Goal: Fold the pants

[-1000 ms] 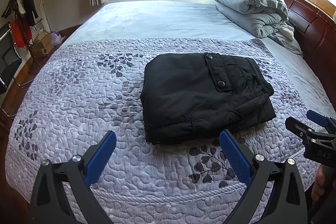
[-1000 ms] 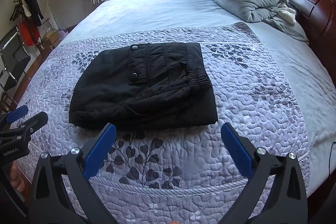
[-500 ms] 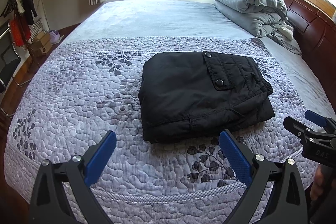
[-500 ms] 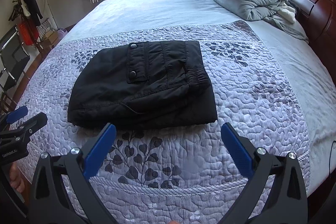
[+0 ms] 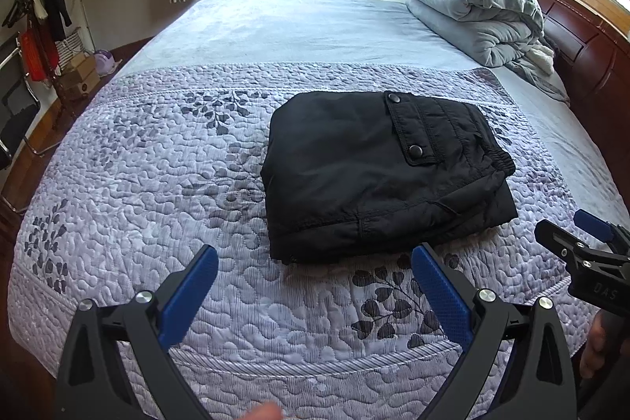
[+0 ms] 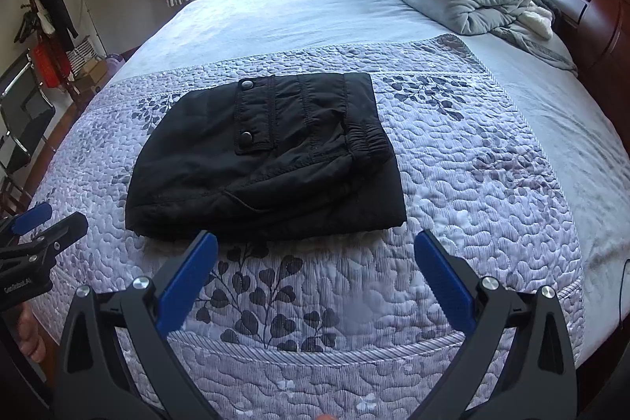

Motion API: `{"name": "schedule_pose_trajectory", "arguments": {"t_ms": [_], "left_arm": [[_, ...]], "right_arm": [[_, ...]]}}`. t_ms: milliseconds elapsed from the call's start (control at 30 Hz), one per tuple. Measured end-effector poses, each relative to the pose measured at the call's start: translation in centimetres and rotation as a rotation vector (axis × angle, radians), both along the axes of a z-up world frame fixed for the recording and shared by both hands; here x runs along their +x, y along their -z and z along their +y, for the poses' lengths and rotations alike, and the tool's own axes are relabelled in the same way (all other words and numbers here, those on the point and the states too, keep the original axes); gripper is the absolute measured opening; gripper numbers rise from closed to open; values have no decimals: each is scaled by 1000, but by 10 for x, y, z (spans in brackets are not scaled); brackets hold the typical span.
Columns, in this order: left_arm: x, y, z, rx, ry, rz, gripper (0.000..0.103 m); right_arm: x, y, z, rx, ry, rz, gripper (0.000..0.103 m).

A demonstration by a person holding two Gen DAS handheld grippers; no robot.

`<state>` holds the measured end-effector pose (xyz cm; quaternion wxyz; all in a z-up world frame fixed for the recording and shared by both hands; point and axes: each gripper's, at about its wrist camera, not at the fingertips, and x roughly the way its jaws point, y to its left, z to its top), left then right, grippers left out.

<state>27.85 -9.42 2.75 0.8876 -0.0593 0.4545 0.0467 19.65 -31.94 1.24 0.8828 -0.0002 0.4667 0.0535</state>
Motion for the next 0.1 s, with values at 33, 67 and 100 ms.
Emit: {"name": "schedule_pose_trajectory", "arguments": {"t_ms": [33, 67, 100], "left_arm": [[0, 0, 0, -9, 2, 3, 99], [0, 0, 0, -15, 2, 4, 99], [-1, 0, 0, -13, 2, 2, 99]], "right_arm": [[0, 0, -1, 1, 1, -1, 100], [0, -1, -1, 2, 3, -2, 100], [0, -1, -1, 2, 4, -3, 100]]}}
